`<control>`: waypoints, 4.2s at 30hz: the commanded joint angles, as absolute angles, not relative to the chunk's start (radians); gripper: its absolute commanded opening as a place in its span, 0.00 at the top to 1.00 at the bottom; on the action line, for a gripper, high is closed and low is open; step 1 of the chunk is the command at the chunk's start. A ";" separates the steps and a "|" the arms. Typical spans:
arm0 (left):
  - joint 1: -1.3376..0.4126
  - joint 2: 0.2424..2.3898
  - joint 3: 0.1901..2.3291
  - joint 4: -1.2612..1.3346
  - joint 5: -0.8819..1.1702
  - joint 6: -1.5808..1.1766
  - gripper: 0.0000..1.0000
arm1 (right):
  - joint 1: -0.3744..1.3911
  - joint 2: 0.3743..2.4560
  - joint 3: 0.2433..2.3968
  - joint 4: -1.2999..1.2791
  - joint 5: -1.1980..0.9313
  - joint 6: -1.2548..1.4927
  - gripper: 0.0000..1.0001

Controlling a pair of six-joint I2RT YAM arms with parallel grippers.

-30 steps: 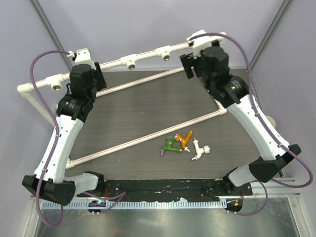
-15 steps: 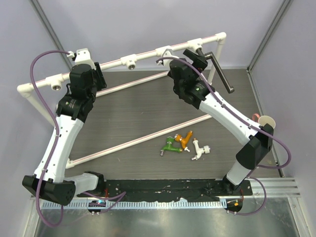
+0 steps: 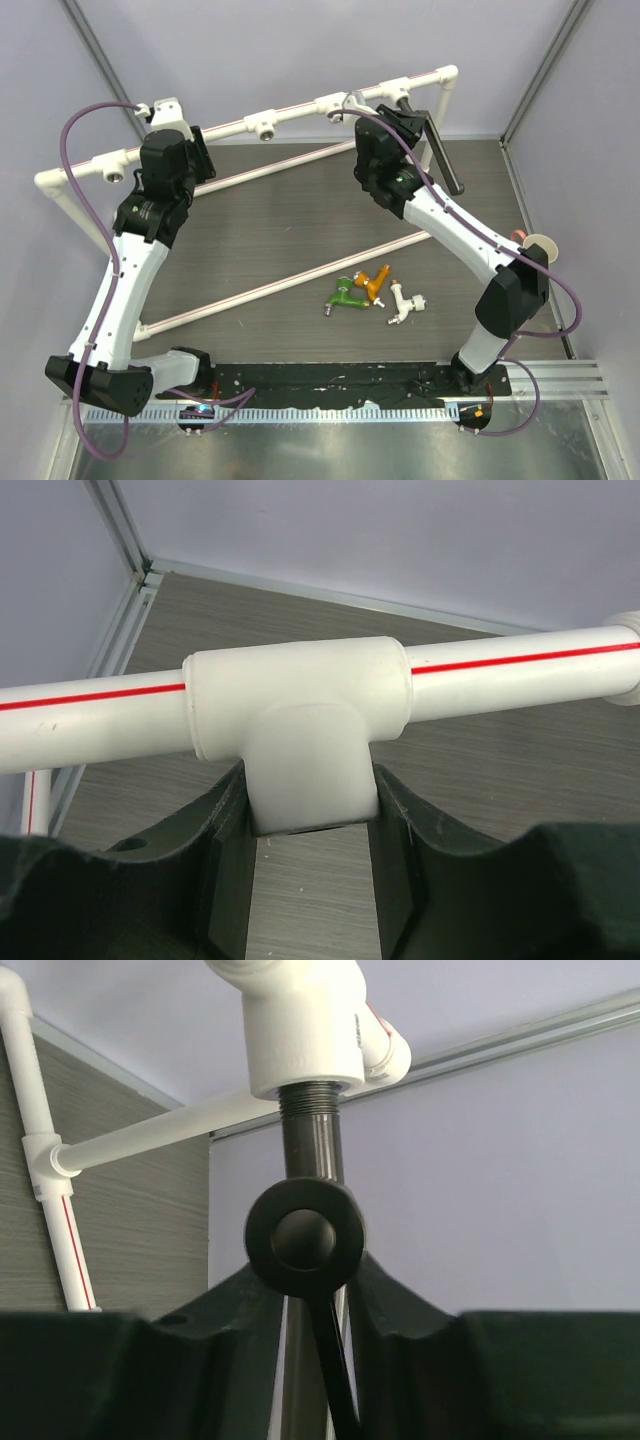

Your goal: Install the water faucets

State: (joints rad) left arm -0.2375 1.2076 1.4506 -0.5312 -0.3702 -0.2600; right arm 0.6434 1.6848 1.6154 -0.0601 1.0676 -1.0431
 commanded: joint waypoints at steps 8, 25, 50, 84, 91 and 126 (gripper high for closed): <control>-0.190 1.166 1.466 -0.526 -0.449 -0.270 1.00 | 0.591 1.632 1.798 -0.345 0.798 -0.593 0.99; -0.189 1.166 1.466 -0.523 -0.448 -0.268 1.00 | 0.109 1.537 1.741 -0.225 -0.449 0.431 0.99; -0.187 1.161 1.465 -0.523 -0.448 -0.268 1.00 | -0.089 1.453 1.451 0.208 -0.663 0.963 0.35; -0.184 1.166 1.466 -0.523 -0.434 -0.276 1.00 | 0.032 1.549 1.575 -0.006 -0.540 0.728 0.46; -0.181 1.167 1.466 -0.525 -0.431 -0.278 1.00 | 0.029 1.546 1.496 0.199 -0.624 0.994 0.85; -0.178 1.155 1.466 -0.522 -0.431 -0.278 1.00 | -0.018 1.411 1.195 0.379 -0.423 1.286 0.37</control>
State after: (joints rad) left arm -0.2054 1.1931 1.4502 -0.5514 -0.3325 -0.2802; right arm 0.0032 1.4921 1.1130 0.6392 -0.5053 1.4372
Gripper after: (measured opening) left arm 0.460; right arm 0.553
